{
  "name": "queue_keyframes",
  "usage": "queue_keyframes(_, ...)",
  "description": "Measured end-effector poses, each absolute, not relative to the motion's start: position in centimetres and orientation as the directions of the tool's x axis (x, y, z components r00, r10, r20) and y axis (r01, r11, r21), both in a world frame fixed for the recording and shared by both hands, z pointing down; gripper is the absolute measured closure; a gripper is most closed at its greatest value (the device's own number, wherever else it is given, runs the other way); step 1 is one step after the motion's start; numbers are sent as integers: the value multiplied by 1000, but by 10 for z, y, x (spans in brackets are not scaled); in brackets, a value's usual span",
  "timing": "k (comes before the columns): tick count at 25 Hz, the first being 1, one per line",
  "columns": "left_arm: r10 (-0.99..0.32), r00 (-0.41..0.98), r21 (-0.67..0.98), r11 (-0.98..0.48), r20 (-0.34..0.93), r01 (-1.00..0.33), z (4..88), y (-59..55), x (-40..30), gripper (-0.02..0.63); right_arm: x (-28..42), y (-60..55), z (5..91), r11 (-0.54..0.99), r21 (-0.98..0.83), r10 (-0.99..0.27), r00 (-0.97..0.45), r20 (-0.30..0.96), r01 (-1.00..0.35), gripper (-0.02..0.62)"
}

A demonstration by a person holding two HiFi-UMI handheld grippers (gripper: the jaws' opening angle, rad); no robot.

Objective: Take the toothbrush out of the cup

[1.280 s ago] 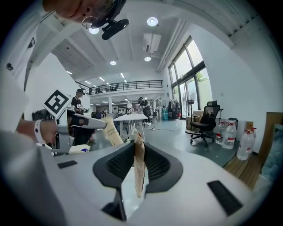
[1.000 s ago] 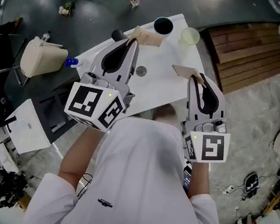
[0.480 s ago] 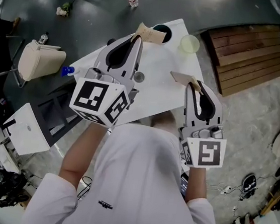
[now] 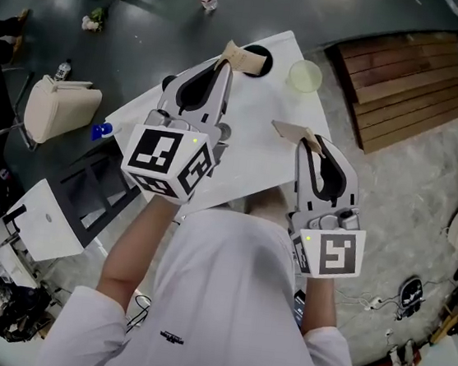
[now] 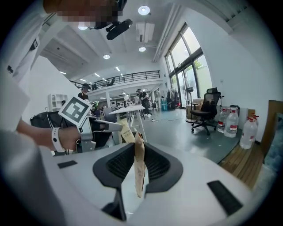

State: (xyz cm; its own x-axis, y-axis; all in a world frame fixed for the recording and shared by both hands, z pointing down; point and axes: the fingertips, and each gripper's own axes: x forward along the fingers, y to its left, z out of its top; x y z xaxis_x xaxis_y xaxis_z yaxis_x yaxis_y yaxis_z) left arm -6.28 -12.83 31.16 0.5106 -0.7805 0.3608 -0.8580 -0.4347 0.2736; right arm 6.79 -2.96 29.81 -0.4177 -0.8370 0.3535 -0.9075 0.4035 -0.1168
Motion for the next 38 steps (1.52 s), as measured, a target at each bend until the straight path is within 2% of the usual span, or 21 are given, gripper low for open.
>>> queue_keyframes(8, -752, 512, 326, -403, 415, -855, 357, -137, -58, 598, 73, -31, 317, 377, -141, -830, -401, 389, -916, 534)
queue_keyframes(19, -734, 501, 312, -395, 459, -864, 391, -146, -58, 598, 76, -40, 333, 351, -161, -826, -386, 410, -922, 534)
queue_keyframes(28, -735, 499, 303, -399, 459, -866, 393, -144, -59, 593, 74, -34, 334, 342, -162, -830, -378, 409, -926, 534)
queue_keyframes(33, -745, 492, 293, -397, 450, -870, 386, -137, -62, 553, 72, -29, 329, 344, -160, -836, -379, 397, -925, 534)
queue_keyframes(38, -759, 489, 288, -398, 429, -871, 370, -125, -69, 549, 68, -20, 319, 349, -150, -844, -380, 379, -925, 534)
